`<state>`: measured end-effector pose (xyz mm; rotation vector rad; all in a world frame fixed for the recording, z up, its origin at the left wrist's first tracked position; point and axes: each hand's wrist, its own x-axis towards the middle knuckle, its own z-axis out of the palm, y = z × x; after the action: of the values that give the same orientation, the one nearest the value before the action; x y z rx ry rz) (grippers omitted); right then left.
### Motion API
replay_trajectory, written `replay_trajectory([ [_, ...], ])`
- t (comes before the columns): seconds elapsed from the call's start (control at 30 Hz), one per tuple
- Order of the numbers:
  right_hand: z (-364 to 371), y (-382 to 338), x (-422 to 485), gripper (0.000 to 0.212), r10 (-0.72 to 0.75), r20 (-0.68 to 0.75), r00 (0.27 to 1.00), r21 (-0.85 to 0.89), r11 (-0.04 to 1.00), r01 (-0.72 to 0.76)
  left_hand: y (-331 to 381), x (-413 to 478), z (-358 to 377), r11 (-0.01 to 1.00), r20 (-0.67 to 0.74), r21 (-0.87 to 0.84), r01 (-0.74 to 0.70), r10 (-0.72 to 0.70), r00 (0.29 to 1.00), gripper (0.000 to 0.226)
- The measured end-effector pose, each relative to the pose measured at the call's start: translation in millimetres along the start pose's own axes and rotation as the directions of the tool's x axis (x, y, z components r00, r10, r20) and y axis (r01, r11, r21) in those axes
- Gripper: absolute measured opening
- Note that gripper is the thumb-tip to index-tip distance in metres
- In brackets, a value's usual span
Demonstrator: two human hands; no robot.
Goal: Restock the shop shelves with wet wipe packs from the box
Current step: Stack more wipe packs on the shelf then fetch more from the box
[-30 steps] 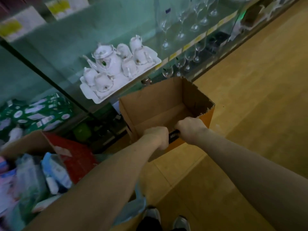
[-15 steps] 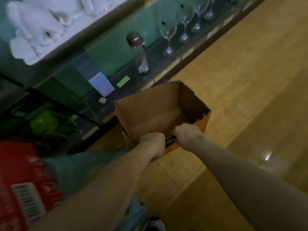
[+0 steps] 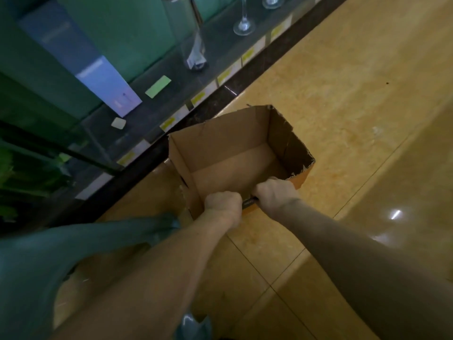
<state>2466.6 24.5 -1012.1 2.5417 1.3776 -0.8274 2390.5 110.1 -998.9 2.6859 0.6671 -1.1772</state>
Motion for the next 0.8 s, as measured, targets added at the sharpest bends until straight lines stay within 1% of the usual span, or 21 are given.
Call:
replay_trajectory([
  [0.2,21,-4,16,0.022,0.025,-0.035,0.999,-0.005,1.0,-0.025,-7,23,20,1.0,-0.048,0.02,-0.001,0.002,0.999,0.028],
  [0.33,23,-13,21,0.021,0.044,-0.005,0.999,-0.019,0.999,-0.044,-11,30,26,0.999,0.006,0.028,0.038,-0.038,0.999,0.027],
  [0.5,14,-19,18,0.018,0.091,0.068,0.994,0.0,0.996,-0.092,-11,21,19,0.997,0.048,0.017,0.079,-0.08,0.996,0.025],
  [0.67,-39,-28,-19,0.023,0.103,0.076,0.992,0.043,0.993,-0.106,-7,-25,-28,0.994,0.032,-0.031,0.104,-0.103,0.994,0.026],
  [0.8,-113,-33,-63,0.024,0.091,0.015,0.996,0.08,0.993,-0.092,-9,-85,-92,0.99,-0.024,-0.074,0.124,-0.126,0.992,0.028],
])
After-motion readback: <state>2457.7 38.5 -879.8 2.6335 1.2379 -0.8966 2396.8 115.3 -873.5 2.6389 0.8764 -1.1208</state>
